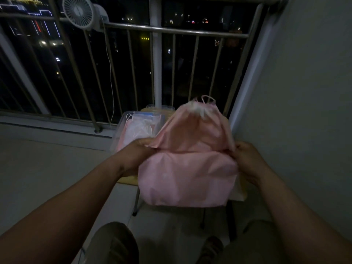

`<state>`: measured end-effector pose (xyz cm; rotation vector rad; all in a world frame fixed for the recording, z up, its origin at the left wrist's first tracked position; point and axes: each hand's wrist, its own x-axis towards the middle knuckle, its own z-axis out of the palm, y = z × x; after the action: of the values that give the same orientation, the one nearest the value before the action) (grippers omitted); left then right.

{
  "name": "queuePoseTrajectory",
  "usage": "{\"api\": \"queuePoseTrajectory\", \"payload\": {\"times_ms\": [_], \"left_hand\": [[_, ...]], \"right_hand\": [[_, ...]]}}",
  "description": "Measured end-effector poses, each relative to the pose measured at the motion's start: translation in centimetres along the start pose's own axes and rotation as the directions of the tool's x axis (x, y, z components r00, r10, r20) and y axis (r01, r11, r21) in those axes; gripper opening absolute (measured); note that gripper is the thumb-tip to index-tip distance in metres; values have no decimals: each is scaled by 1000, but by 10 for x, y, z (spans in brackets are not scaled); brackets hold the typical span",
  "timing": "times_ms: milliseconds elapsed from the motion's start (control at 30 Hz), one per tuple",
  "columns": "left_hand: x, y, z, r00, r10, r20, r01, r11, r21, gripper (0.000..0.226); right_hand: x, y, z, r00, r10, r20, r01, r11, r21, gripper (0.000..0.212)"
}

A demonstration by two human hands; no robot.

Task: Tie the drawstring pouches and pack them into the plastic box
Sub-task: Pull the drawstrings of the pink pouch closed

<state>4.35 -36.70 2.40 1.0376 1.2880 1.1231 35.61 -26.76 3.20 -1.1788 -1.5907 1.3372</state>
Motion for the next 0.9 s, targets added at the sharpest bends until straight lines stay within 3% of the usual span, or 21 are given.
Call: {"api": "queuePoseTrajectory", "payload": {"times_ms": [33,133,233,300,333,433,533,567,667,767,833,900], "left_hand": [[-2,1,2,999,21,-42,-22,1000,-11,14],[-3,3,7,993,69,-91,-67,997,31,44],[-5,-3,12,993,68,-94,-67,998,21,48],[-6,-4,13,990,102,-100,-100,995,20,47],[-7,-4,14,988,116,-99,-114,993,28,48],[-13,1,18,984,126,-127,-123,992,29,50],[-26,8,8,996,67,-66,-73,993,-93,22],[-32,8,2,999,18,-27,-22,985,-172,25],[-43,-8,-9,997,-77,0,75,973,-217,72],[-51,-33,4,989,-107,-105,92,986,-136,58],[-50,-46,8,968,-125,-218,91,983,-159,61],[-47,-46,6,950,-108,-292,41,973,-225,52]], "right_hand": [[-2,2,0,1000,1,-10,0,1000,17,30],[-6,9,-4,995,76,72,-83,990,109,50],[-10,24,-16,965,125,229,-208,899,385,16],[-12,34,-19,933,176,315,-295,875,385,56],[-13,41,-15,922,203,329,-307,902,303,63],[-14,51,4,940,249,233,-289,944,159,35],[-6,51,15,975,211,62,-219,959,177,22],[-3,46,17,981,193,36,-196,964,179,22],[5,34,26,992,129,11,-129,971,199,24],[13,18,40,990,133,42,-140,940,310,30],[18,6,49,987,151,45,-157,917,365,27],[19,-5,51,986,126,105,-152,944,294,29]]}}
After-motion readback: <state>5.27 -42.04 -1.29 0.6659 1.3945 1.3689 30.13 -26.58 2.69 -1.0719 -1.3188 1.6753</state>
